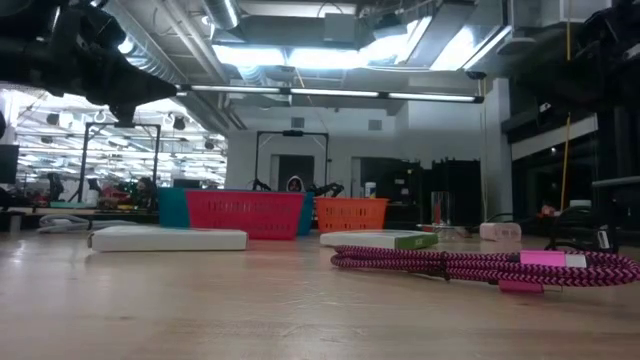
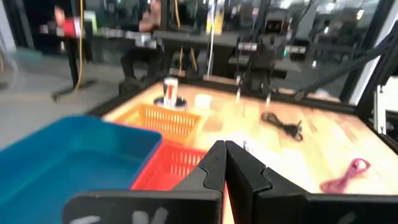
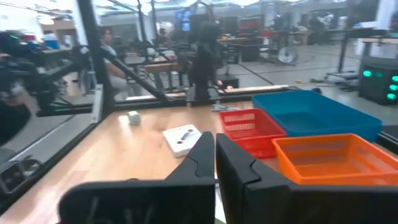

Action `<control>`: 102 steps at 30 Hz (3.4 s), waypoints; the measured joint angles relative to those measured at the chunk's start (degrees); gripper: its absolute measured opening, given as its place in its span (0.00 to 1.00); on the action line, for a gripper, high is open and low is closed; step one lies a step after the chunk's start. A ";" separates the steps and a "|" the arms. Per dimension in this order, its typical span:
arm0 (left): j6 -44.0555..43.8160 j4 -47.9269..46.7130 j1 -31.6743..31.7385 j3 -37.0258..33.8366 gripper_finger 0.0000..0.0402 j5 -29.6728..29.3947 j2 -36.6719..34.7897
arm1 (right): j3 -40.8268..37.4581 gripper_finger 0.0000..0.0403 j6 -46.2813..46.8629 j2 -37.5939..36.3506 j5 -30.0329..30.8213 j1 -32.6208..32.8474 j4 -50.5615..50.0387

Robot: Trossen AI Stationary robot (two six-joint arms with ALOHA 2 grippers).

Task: Pick and place items into bin
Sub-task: Put the blue charger cable into the red bin

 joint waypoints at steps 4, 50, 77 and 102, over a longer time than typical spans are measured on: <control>-1.18 -6.06 0.00 5.31 0.01 -2.21 4.10 | 2.01 0.00 0.88 3.85 2.52 -0.03 0.04; -41.62 -62.04 0.03 36.29 0.39 -8.48 56.17 | 15.39 0.20 -1.60 45.37 3.74 -7.26 13.29; -34.36 -54.88 8.46 31.40 0.38 -0.91 71.58 | 15.39 0.20 -1.68 45.37 1.64 -7.21 12.88; -28.06 -48.54 9.66 25.65 0.04 5.82 65.82 | 15.39 0.20 -1.75 45.37 1.64 -7.23 13.22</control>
